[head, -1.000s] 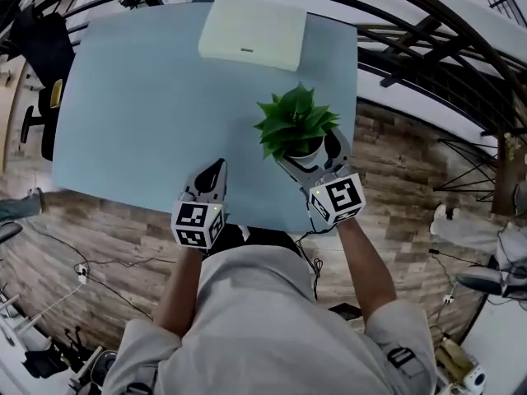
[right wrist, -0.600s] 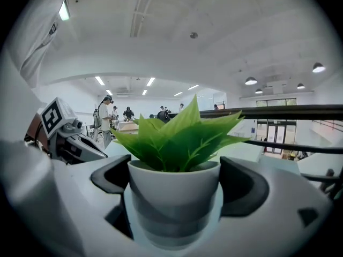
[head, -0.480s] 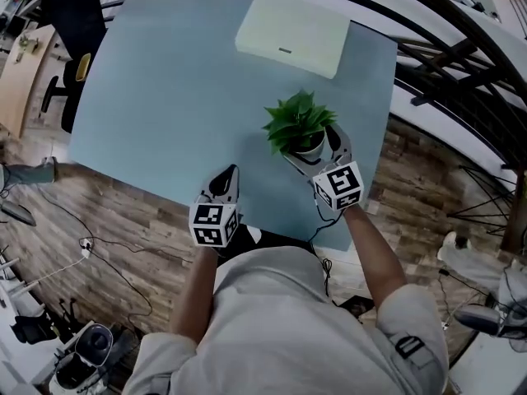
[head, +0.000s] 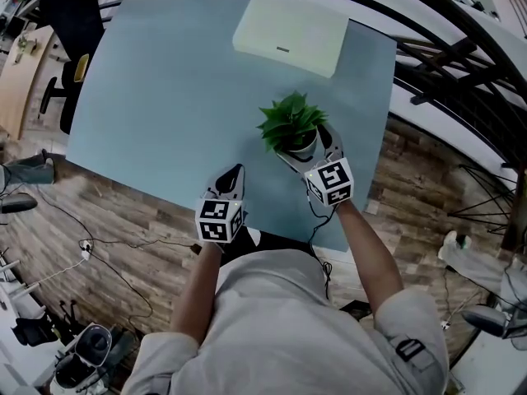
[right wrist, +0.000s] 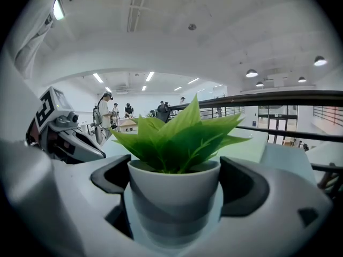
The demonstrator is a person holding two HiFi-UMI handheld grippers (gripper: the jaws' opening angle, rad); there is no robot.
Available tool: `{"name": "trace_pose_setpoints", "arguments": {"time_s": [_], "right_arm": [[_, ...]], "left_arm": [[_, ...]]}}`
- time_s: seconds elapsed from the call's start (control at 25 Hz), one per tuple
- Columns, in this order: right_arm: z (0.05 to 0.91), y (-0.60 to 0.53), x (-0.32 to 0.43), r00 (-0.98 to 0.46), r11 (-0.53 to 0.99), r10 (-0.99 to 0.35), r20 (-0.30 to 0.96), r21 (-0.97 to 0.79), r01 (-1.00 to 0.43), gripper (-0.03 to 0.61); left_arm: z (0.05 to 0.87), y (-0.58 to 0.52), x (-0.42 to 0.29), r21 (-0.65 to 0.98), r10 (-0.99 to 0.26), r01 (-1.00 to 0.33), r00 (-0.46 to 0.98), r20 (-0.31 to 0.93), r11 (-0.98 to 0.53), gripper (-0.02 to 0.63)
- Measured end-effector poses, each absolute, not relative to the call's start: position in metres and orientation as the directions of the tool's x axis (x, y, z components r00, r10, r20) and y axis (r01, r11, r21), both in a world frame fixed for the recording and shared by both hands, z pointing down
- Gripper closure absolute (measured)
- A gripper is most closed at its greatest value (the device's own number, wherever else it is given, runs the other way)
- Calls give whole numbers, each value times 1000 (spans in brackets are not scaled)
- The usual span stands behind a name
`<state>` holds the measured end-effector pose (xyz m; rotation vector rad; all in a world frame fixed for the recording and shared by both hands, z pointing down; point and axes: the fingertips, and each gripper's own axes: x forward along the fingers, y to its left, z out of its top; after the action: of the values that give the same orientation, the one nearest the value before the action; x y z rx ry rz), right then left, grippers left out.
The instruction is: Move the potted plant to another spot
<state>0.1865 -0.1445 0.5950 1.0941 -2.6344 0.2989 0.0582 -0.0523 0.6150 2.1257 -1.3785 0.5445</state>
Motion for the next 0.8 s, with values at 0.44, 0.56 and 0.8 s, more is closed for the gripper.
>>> {"name": "trace_pose_setpoints", "arguments": {"time_s": [0.44,0.56,0.8], "right_arm": [[613,-137,209,-642,659,-681,351,-88,-747,64],[619,-134,213,-639,651,-683,353,-101,-752,64],[628,-126,222,-619,624,-711,333,-108,-774,63]], "left_arm": [[621,-53,72,224,-674,-906,417,610,-359,601],[624,-52,74,227,-664,-903,424,617,-366,601],[631,-50,79,231,-650,-900,428,628,-369,601]]}}
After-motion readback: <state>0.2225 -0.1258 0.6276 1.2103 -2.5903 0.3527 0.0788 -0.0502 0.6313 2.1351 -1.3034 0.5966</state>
